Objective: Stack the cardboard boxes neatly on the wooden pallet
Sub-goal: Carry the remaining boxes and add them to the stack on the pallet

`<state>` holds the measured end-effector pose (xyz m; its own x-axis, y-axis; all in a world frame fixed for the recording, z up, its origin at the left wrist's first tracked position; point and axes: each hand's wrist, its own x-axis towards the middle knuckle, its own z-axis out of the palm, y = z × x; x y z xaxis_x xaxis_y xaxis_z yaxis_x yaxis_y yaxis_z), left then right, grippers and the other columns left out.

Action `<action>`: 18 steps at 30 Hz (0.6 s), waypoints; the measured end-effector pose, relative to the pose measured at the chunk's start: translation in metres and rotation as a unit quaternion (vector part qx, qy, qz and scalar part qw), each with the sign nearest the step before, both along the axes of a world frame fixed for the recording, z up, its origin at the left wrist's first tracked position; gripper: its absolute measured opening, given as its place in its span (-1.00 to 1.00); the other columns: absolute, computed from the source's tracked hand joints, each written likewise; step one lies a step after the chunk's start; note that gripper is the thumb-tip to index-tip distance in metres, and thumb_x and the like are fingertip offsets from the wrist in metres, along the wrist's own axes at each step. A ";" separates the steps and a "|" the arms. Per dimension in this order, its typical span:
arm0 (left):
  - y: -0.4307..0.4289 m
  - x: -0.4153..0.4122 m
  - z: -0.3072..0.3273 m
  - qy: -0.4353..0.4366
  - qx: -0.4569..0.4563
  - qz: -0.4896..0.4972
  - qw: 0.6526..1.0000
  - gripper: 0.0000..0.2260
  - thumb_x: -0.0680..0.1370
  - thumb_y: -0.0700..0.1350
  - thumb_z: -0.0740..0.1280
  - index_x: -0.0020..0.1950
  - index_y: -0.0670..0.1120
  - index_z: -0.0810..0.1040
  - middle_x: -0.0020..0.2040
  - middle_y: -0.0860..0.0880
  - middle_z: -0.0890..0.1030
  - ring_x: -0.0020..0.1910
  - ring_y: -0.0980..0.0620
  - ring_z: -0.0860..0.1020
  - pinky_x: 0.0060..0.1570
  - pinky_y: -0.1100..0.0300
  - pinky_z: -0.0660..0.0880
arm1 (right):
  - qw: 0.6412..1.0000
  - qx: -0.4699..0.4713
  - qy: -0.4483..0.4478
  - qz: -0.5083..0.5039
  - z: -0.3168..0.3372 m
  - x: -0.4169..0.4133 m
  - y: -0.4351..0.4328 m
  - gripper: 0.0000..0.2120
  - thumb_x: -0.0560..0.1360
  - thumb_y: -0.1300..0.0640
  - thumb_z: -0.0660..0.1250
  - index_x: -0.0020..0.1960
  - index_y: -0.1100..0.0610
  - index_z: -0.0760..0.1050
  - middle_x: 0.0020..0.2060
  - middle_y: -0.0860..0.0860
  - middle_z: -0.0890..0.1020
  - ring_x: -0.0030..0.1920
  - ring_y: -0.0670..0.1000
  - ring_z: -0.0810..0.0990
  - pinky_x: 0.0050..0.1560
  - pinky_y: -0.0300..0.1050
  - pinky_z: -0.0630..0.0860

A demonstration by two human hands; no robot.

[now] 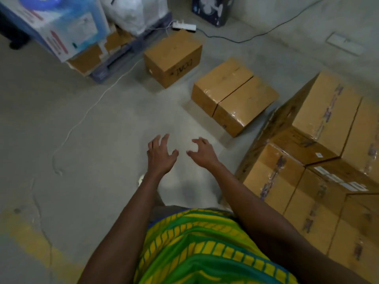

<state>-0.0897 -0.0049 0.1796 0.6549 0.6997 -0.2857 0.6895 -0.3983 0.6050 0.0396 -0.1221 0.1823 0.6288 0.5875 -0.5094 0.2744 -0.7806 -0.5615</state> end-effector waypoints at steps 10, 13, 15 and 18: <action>0.242 0.104 0.030 0.016 0.019 -0.142 0.989 -0.39 0.60 0.09 0.33 0.60 -0.01 0.24 0.58 -0.15 0.24 0.54 -0.18 0.15 0.44 -0.16 0.22 | 0.993 0.031 -0.025 -0.107 0.043 0.064 0.213 -0.42 0.59 -0.05 0.36 0.56 0.02 0.28 0.59 0.06 0.20 0.58 0.10 0.16 0.52 0.10 0.22; 0.286 0.144 0.026 0.017 0.013 -0.166 0.986 -0.40 0.61 0.12 0.32 0.60 0.01 0.23 0.59 -0.13 0.24 0.55 -0.16 0.15 0.44 -0.15 0.23 | 0.990 0.033 -0.026 -0.135 0.040 0.103 0.258 -0.43 0.59 -0.06 0.36 0.54 0.04 0.31 0.57 0.06 0.25 0.56 0.11 0.20 0.49 0.08 0.24; 0.316 0.175 0.018 0.022 0.005 -0.172 0.985 -0.40 0.61 0.14 0.31 0.60 0.02 0.23 0.59 -0.12 0.23 0.56 -0.15 0.14 0.45 -0.14 0.23 | 0.988 0.033 -0.024 -0.150 0.034 0.133 0.290 -0.44 0.58 -0.06 0.37 0.52 0.05 0.33 0.56 0.07 0.28 0.55 0.10 0.22 0.47 0.05 0.26; 0.363 0.224 0.007 0.023 0.003 -0.177 0.984 -0.40 0.61 0.13 0.32 0.60 0.01 0.24 0.58 -0.13 0.25 0.55 -0.16 0.15 0.44 -0.16 0.23 | 0.989 0.036 -0.016 -0.143 0.023 0.184 0.341 -0.43 0.57 -0.06 0.38 0.52 0.05 0.35 0.55 0.07 0.30 0.55 0.11 0.23 0.47 0.05 0.26</action>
<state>0.1339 0.3578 0.1871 0.8442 0.4314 -0.3181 0.5337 -0.6220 0.5730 0.2231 0.2191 0.2055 0.7899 0.4171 -0.4495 0.0666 -0.7870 -0.6134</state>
